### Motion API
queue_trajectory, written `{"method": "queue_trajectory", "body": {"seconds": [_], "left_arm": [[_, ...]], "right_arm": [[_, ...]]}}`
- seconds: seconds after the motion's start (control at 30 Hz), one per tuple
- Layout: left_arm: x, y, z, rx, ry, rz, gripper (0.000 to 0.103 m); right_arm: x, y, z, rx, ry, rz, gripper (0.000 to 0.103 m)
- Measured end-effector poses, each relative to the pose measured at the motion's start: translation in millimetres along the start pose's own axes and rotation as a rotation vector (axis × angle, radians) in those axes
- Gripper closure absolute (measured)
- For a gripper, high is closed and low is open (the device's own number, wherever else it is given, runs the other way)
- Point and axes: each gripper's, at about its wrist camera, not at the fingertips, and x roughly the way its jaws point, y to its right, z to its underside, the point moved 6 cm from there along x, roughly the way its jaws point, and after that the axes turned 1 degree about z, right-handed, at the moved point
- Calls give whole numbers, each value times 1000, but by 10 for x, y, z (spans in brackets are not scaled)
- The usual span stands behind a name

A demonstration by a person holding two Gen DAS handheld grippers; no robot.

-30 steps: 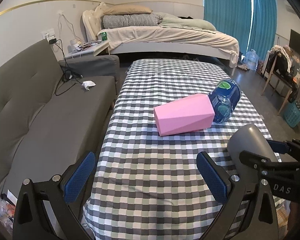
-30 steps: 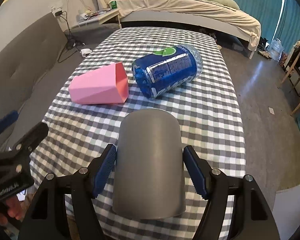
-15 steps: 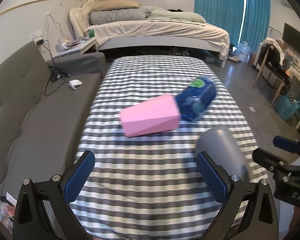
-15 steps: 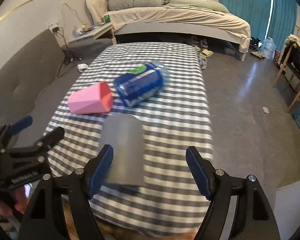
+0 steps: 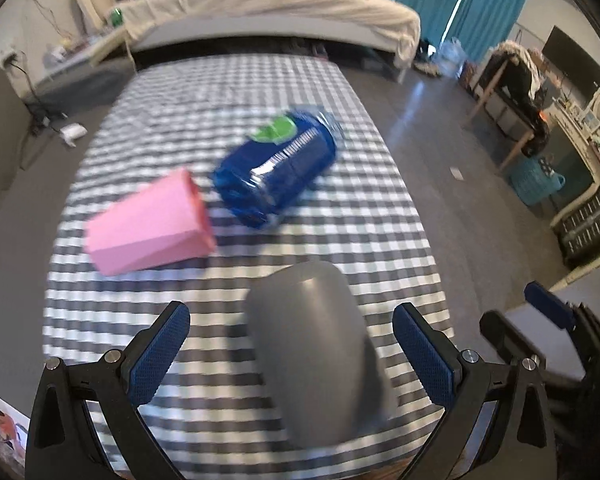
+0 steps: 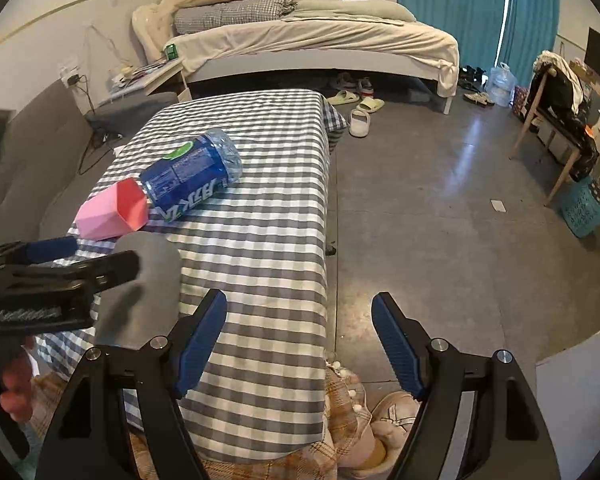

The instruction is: Flip cup upside down

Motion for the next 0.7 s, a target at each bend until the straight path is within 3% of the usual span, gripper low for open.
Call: {"method": "queue_trajectory", "body": {"seconds": [0.17,0.23,0.3,0.4,0.57,0.7], "left_arm": [[217,65,10,3,-78,14,12],[266,56,12,-8,-103,29,27],[261,30,-11,-15,-103,45,27],[133,-13,-83,-10,-53,61,27],[-181,-99,-146,25,95,51,27],[-346,-37,-14,144,195,32,27]], "right_arm": [[74,20,69,16,-22,-5,28],[91,44,78,18,-25,-4,28],[100,39,65,13,-29,3,28],[85,12,38,9,-24,10,28],[93,-81,14,-3,-18,14,28],[62,-139,15,-8,-1,17,28]]}}
